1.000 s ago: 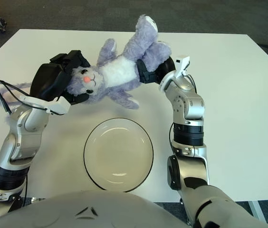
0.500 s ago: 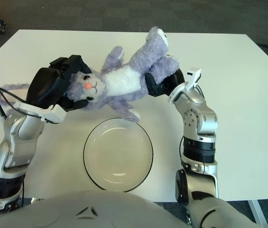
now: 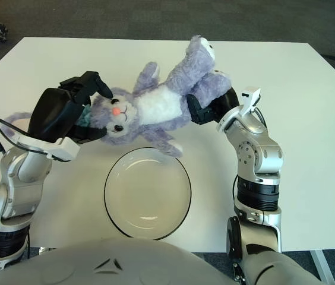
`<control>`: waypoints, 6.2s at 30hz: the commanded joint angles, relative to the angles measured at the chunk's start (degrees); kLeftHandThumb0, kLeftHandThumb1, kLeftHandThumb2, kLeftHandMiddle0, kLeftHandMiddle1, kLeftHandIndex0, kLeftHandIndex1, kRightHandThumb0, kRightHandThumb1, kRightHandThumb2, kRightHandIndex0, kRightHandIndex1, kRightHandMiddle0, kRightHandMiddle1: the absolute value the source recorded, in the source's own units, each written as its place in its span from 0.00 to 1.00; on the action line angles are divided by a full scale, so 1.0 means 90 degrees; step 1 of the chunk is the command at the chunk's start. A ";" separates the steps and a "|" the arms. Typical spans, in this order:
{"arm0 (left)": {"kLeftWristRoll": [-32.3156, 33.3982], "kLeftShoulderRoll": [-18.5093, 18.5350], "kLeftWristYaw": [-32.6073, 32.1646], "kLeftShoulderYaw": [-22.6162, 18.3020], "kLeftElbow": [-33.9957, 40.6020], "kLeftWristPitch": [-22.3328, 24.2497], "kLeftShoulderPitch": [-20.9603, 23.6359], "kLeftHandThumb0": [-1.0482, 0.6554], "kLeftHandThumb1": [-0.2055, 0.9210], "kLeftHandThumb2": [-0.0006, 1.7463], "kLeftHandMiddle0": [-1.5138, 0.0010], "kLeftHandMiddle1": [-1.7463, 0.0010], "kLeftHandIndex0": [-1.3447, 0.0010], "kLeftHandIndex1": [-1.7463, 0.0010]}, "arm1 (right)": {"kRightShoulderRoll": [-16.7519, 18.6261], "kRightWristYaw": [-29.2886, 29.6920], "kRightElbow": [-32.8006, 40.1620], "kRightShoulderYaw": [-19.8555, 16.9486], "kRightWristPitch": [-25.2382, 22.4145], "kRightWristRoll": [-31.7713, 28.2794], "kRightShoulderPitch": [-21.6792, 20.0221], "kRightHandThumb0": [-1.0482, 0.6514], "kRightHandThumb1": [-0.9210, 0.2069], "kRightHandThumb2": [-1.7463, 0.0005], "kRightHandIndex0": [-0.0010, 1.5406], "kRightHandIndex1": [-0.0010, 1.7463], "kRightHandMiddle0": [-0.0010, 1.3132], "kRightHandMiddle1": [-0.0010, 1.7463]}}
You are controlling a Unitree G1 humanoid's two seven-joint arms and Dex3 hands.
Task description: Put the doll into the plate.
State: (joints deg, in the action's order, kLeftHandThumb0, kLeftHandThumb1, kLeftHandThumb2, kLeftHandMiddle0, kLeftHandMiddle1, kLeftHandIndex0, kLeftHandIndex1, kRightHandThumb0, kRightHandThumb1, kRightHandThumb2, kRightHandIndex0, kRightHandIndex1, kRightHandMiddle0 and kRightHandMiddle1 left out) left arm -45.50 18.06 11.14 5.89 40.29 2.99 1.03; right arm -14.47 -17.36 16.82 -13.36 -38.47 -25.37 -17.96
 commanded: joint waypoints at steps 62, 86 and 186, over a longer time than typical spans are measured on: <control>0.1024 0.0110 0.1415 -0.0083 0.0842 0.0377 -0.0685 0.61 0.26 0.90 0.53 0.00 0.53 0.01 | -0.0909 -0.0629 0.1993 -0.0444 0.0368 -0.0517 0.2576 0.61 0.81 0.07 0.55 1.00 0.52 0.91; 0.0846 0.0181 0.1240 -0.0156 0.0468 0.0266 -0.0409 0.61 0.23 0.88 0.51 0.00 0.44 0.14 | -0.1244 -0.1393 0.1593 -0.0513 0.1160 -0.0636 0.2774 0.61 0.83 0.04 0.53 0.98 0.52 1.00; -0.0083 -0.0138 0.0906 0.0464 -0.0311 0.0667 0.0057 0.61 0.36 0.76 0.57 0.00 0.45 0.24 | -0.3543 -0.3617 0.1052 0.0277 0.2971 0.0803 0.1536 0.31 0.54 0.45 0.10 0.27 0.00 0.44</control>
State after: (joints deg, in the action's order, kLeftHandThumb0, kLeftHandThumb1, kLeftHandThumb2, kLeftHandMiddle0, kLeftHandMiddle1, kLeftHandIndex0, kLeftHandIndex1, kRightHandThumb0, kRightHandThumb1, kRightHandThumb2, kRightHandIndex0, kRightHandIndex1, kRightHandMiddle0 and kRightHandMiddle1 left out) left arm -46.39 16.62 19.25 10.17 37.41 9.16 1.71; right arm -46.46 -50.91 25.85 -11.36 -13.81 -20.28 -4.32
